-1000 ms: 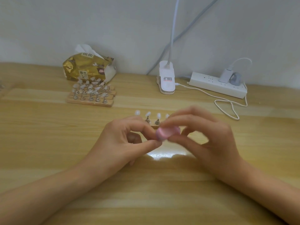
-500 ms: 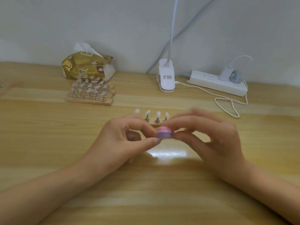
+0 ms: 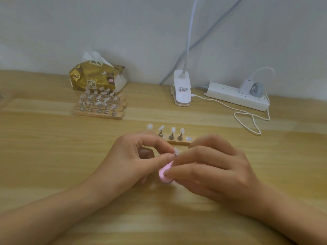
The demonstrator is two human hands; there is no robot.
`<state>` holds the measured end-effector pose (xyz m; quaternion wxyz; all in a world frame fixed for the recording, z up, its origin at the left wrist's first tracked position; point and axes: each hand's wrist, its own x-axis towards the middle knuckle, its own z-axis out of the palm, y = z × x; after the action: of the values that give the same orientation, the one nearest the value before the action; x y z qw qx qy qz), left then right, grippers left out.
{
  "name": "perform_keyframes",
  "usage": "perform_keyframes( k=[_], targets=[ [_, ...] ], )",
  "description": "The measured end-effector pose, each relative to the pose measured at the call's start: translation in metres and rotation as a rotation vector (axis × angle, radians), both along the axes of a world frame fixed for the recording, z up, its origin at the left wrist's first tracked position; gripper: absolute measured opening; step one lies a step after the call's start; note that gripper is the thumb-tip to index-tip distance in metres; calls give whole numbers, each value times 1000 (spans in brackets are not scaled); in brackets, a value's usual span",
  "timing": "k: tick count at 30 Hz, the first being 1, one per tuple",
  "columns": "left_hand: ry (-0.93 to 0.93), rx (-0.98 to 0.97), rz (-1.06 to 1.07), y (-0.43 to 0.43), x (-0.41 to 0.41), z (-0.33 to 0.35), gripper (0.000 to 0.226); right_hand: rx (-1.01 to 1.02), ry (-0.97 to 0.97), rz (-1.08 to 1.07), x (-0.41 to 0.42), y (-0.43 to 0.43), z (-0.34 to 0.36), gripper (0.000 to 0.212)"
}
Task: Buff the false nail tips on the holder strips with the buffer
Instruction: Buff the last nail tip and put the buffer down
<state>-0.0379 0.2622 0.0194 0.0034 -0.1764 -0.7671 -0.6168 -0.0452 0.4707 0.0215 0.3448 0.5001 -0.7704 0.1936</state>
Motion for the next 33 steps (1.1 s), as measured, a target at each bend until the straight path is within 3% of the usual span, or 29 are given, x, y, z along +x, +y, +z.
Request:
perform_keyframes(
  k=[7, 10, 14, 22, 29, 33],
  targets=[
    [-18, -5, 2, -1, 1, -3, 7, 72, 38, -48, 0, 0, -3, 8],
    [-10, 53, 17, -1, 0, -3, 9, 156, -69, 26, 0, 4, -3, 18],
    [2, 111, 25, -1, -2, -4, 8, 238, -205, 42, -3, 6, -4, 14],
    [-28, 99, -7, -1, -2, -2, 12, -260, -380, -19, -12, 14, 9, 18],
    [-62, 31, 33, -1, 3, -1, 28, -206, -345, 34, -9, 3, 5, 24],
    [-44, 40, 61, -1, 3, 0, 22, -260, -393, 27, -9, 2, 3, 24]
  ],
)
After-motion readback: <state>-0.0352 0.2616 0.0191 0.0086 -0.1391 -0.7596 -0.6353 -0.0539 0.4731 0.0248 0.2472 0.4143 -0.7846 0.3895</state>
